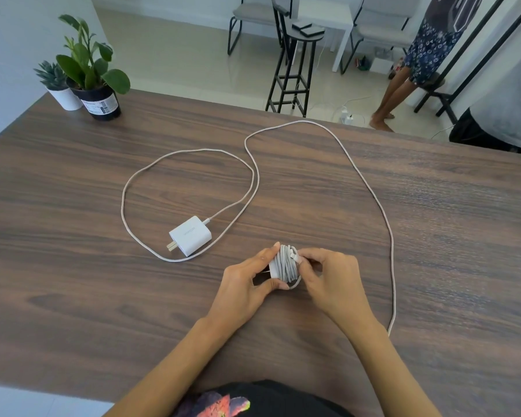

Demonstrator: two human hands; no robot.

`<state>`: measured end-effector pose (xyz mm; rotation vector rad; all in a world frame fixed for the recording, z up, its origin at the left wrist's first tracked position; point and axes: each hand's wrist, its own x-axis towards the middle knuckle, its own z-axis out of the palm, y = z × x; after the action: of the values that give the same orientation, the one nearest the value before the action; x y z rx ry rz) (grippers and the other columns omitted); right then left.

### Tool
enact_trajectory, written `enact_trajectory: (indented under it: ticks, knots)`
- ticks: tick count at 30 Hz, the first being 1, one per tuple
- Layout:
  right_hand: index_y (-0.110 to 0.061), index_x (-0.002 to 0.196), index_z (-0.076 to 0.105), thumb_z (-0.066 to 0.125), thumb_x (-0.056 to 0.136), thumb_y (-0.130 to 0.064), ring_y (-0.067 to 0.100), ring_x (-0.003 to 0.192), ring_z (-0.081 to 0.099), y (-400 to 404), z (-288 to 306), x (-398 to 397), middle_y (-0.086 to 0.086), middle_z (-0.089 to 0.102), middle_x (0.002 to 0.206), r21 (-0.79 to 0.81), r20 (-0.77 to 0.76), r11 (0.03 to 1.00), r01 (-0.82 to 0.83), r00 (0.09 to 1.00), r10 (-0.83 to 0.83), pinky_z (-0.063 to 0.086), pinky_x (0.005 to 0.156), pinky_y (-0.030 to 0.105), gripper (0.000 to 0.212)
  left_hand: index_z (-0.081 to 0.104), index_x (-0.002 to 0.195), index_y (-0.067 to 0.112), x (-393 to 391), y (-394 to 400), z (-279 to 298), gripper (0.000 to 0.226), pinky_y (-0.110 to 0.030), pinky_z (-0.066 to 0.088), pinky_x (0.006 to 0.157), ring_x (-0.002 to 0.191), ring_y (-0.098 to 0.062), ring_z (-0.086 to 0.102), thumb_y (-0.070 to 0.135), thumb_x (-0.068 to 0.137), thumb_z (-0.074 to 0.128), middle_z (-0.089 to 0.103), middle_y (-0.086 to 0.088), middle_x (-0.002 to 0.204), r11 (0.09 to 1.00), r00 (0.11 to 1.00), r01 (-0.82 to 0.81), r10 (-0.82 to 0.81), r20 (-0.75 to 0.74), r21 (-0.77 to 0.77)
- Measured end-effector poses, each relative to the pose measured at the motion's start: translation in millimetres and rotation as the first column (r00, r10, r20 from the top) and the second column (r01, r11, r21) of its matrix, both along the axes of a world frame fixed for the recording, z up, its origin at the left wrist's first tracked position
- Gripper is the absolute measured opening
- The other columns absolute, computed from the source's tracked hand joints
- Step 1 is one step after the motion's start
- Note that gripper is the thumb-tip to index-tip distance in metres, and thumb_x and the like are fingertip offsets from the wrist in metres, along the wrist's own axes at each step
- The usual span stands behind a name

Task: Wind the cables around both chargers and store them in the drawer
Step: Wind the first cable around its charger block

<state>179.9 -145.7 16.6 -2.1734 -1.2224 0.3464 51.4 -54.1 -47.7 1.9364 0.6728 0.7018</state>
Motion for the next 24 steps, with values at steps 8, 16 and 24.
enact_trajectory:
  ticks: [8,16,24]
  knots:
    - [-0.016,0.086,0.075,0.064,0.083,-0.010,-0.002,0.077,0.061,1.1,2.8,-5.1,-0.023,0.061,0.064,0.040,-0.118,0.991,0.126,0.986,-0.121,0.040,0.066,0.004,0.014,0.053,0.131,0.016,-0.9,-0.5,0.7,0.068,-0.006,0.035,0.099,0.115,0.018,0.046,0.016,0.069,0.082,0.054,0.015,0.125,1.000,1.000,0.001,-0.001,-0.009,0.006]
    - [-0.027,0.090,0.073,0.067,0.083,-0.017,-0.013,0.072,0.061,-0.4,-2.1,-1.0,-0.025,0.064,0.071,0.022,-0.258,0.979,0.203,0.947,-0.191,0.043,0.067,0.005,0.013,0.053,0.131,0.017,-0.5,0.1,0.6,0.069,-0.005,0.036,0.098,0.113,0.020,0.046,0.017,0.068,0.082,0.054,0.017,0.124,1.000,1.000,-0.006,0.006,-0.022,-0.001]
    - [-0.029,0.093,0.068,0.063,0.079,-0.006,0.002,0.068,0.060,1.6,4.7,2.5,-0.012,0.064,0.066,0.005,-0.160,0.999,0.043,0.986,-0.042,0.043,0.062,0.006,0.027,0.053,0.130,0.016,0.3,-0.6,1.1,0.069,-0.003,0.034,0.096,0.112,0.023,0.045,0.015,0.068,0.082,0.050,0.026,0.121,1.000,1.000,0.005,-0.005,-0.013,-0.016]
